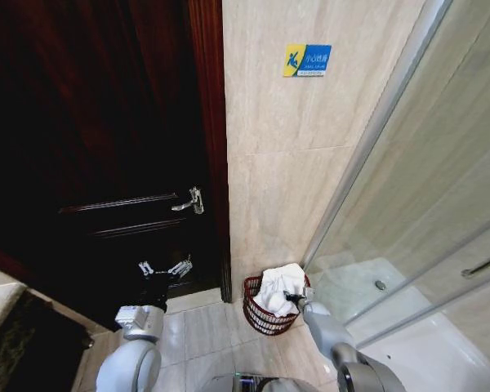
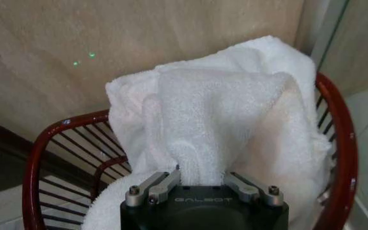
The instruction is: Discard the used towel into the hamper.
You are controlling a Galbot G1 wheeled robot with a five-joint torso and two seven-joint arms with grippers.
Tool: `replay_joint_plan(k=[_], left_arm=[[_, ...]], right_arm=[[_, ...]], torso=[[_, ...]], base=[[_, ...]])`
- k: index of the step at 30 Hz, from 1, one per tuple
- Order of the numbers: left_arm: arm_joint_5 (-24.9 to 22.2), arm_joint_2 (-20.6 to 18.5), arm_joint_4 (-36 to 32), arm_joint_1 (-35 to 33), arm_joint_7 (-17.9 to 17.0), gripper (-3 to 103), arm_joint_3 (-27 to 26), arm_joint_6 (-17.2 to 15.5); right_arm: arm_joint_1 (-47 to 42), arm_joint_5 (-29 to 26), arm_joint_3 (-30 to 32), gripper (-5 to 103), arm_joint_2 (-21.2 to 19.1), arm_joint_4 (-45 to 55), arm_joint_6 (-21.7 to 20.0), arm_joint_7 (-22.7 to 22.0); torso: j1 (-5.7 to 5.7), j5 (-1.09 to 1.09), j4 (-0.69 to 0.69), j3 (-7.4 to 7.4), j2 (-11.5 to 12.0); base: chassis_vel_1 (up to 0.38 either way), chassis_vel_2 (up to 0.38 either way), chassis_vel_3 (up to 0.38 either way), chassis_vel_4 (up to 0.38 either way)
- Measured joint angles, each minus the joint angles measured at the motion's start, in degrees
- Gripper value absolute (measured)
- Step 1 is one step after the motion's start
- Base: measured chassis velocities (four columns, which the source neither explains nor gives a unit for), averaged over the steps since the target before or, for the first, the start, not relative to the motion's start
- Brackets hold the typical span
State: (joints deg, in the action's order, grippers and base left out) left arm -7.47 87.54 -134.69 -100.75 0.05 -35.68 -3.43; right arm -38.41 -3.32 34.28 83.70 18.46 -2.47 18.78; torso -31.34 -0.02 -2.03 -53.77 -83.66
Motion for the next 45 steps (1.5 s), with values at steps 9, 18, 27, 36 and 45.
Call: replay_joint_plan(k=[9,18,27,36,45], left_arm=[[0.0,0.0,0.0,0.0,0.0,100,0.0,0.0],[0.0,0.0,0.0,0.0,0.0,100,0.0,0.0],[0.0,0.0,0.0,0.0,0.0,100,0.0,0.0],[0.0,0.0,0.0,0.0,0.0,100,0.0,0.0],[0.0,0.0,0.0,0.0,-0.01,100,-0.01,0.0]], right_arm=[[1.54,0.08,-0.35,12,1.18,-2.3,-0.58,-0.9],[1.9,-0.16,-0.23,12,1.47,-4.68,-1.66,-0.76],[3.01,-2.14,-0.34,12,1.1,-6.39,-2.41,0.97],[3.03,-8.82,-0.15,8,0.59,-4.11,-5.46,0.17],[-11.46,-25.18,-9.98,41,-4.99,26.9,-15.32,-5.39]], torso=[[1.52,0.01,-0.01,1.76,3.27],[2.96,0.01,-0.01,3.39,6.36],[4.26,0.01,-0.01,4.97,9.22],[5.69,0.02,-0.01,6.65,12.36],[6.19,0.01,0.02,7.26,13.46]], base=[[0.0,0.0,0.0,0.0],[0.0,0.0,0.0,0.0],[0.0,0.0,0.0,0.0],[0.0,0.0,0.0,0.0],[0.0,0.0,0.0,0.0]])
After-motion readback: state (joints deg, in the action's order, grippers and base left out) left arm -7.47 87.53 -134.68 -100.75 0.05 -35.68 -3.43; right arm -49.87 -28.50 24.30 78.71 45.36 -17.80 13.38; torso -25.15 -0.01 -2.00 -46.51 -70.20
